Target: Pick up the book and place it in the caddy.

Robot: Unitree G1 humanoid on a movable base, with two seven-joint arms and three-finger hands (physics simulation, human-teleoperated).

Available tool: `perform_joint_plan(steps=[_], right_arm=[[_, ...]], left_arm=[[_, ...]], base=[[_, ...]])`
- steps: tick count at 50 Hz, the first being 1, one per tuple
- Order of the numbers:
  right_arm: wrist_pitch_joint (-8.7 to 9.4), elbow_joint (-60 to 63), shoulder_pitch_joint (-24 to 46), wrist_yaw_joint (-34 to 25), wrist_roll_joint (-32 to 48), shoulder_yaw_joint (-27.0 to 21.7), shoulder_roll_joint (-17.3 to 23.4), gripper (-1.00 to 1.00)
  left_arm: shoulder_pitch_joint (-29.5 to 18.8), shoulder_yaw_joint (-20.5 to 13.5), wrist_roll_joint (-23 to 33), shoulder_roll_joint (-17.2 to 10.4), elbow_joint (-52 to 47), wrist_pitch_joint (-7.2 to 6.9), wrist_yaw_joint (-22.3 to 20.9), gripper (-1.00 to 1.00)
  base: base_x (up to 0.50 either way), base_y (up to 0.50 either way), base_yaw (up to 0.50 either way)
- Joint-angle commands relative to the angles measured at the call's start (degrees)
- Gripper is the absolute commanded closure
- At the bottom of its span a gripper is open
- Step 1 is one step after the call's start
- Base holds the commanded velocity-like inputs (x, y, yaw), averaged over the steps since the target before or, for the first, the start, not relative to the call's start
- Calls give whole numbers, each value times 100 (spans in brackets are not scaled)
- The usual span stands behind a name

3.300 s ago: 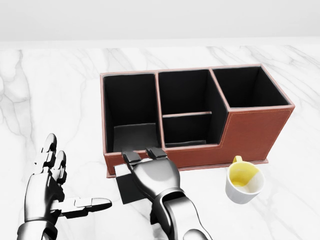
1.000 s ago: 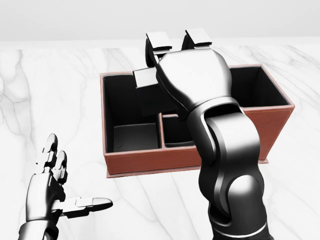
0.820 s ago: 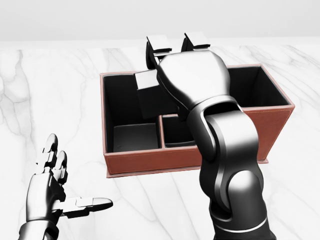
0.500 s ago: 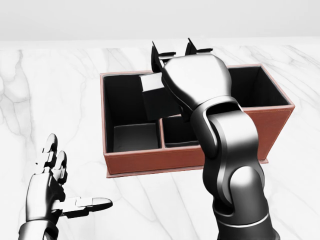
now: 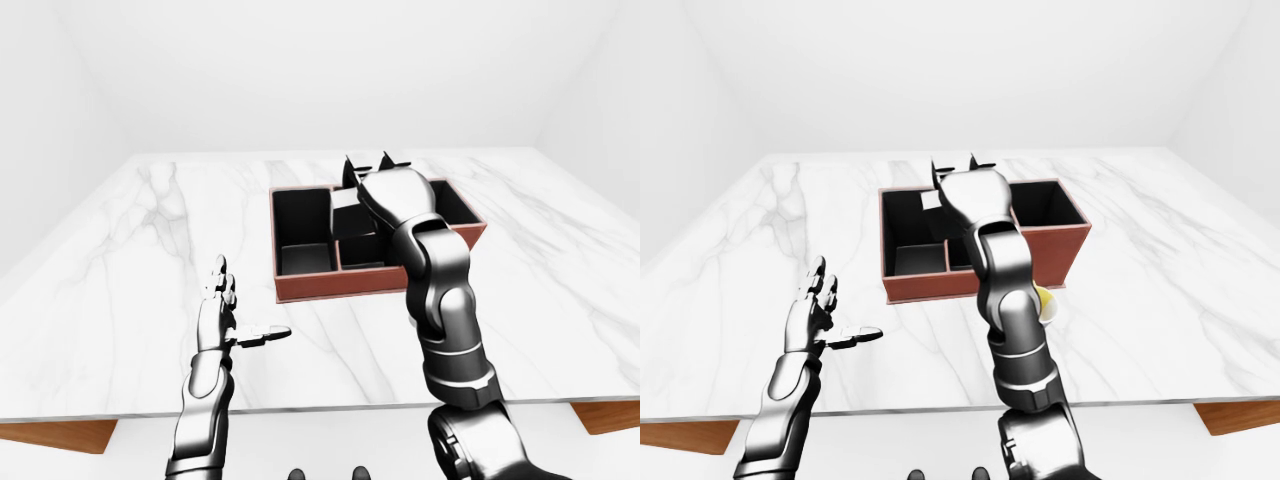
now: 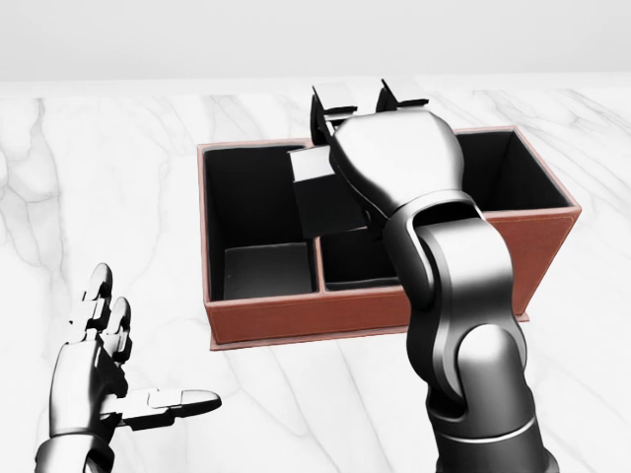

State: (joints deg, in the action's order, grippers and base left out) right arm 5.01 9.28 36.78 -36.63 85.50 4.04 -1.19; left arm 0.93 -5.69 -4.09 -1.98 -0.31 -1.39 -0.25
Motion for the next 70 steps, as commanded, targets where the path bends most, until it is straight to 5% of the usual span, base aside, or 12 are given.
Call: perform_joint_plan(steps=[1,70], right_arm=[[-1,-45,53,257,233,-69,73,100],[-1,-474,-124,713,286,-164,318,100]], left_arm=[[17,4,4,8,-38,-24,-2,-100],[-15,22,40,14,6,3,19,-100]], base=[[0,0,0],[0,0,0]])
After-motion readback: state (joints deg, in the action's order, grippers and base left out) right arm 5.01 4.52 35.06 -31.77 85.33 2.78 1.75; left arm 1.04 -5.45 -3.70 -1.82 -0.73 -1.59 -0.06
